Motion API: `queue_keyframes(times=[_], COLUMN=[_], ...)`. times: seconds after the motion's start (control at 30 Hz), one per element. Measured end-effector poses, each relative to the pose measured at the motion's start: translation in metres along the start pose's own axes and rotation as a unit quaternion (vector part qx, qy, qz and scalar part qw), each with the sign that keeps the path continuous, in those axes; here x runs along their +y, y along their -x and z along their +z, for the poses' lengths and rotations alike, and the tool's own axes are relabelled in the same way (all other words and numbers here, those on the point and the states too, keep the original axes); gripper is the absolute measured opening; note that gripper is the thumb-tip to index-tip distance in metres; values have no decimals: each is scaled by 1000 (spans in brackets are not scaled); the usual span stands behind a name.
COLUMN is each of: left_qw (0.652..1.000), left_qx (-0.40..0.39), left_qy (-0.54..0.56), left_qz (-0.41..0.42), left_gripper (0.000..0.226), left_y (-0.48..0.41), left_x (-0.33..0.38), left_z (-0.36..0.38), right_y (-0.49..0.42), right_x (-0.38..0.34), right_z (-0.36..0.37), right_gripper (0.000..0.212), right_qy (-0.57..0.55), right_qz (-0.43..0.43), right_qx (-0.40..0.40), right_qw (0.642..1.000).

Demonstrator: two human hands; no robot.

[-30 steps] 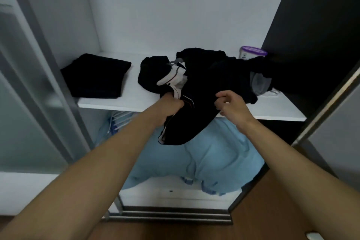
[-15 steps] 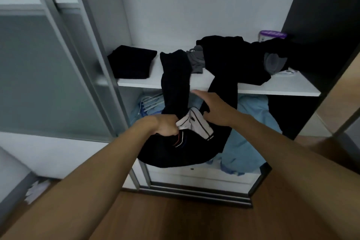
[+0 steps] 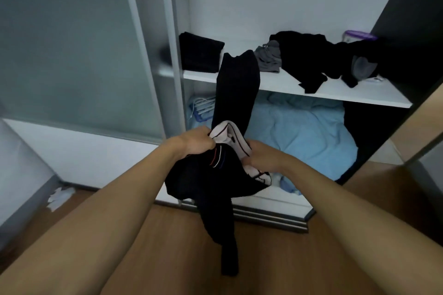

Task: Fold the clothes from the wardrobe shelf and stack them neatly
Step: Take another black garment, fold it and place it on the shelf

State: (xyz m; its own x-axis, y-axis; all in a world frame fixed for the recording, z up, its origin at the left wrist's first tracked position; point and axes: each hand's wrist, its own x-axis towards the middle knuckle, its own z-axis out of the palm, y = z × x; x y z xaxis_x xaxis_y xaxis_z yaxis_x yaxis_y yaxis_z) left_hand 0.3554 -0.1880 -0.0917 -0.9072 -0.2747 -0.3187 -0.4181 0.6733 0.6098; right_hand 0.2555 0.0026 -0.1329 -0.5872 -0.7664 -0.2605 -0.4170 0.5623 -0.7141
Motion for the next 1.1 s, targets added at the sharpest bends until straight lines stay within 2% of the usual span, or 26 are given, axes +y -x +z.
queue_keyframes(times=[0.07,0.17,0.27,0.43,0.57,0.63,0.77,0.83,0.9,0.93,1.0,1.1], left_qw=[1000,997,995,996,997,997,991,984,977,976,973,975], left_qx=[10,55,77,64,44,55,120,158,185,190,195,195], left_qy=[0,47,59,15,-39,-23,32,65,91,96,102,72], left_qz=[-6,-3,30,60,48,44,54,45,46,53,68,79], left_gripper=[15,21,25,32,24,20,23,28,27,25,23,28], left_y=[7,15,23,38,46,48,49,47,43,43,40,36], left_x=[-21,-46,-57,-55,-49,-46,-28,-12,4,13,27,25], left_z=[2,-4,-10,-9,-13,-14,-7,-9,-14,-18,-22,-21], right_y=[7,23,38,59,76,85,101,107,115,118,123,126], right_x=[-6,-11,-17,-31,-40,-38,-29,-19,-7,3,18,20], right_z=[14,25,29,29,24,22,15,11,14,17,21,10], right_gripper=[21,20,20,14,25,27,15,28,36,37,41,34], right_qy=[-39,-115,-132,-170,-140,-109,-49,4,85,87,14,-109], right_qz=[29,49,63,75,60,52,50,45,79,104,125,133], right_qx=[8,97,171,183,170,152,149,160,143,136,162,261], right_qw=[999,987,974,965,974,981,986,986,983,981,979,950])
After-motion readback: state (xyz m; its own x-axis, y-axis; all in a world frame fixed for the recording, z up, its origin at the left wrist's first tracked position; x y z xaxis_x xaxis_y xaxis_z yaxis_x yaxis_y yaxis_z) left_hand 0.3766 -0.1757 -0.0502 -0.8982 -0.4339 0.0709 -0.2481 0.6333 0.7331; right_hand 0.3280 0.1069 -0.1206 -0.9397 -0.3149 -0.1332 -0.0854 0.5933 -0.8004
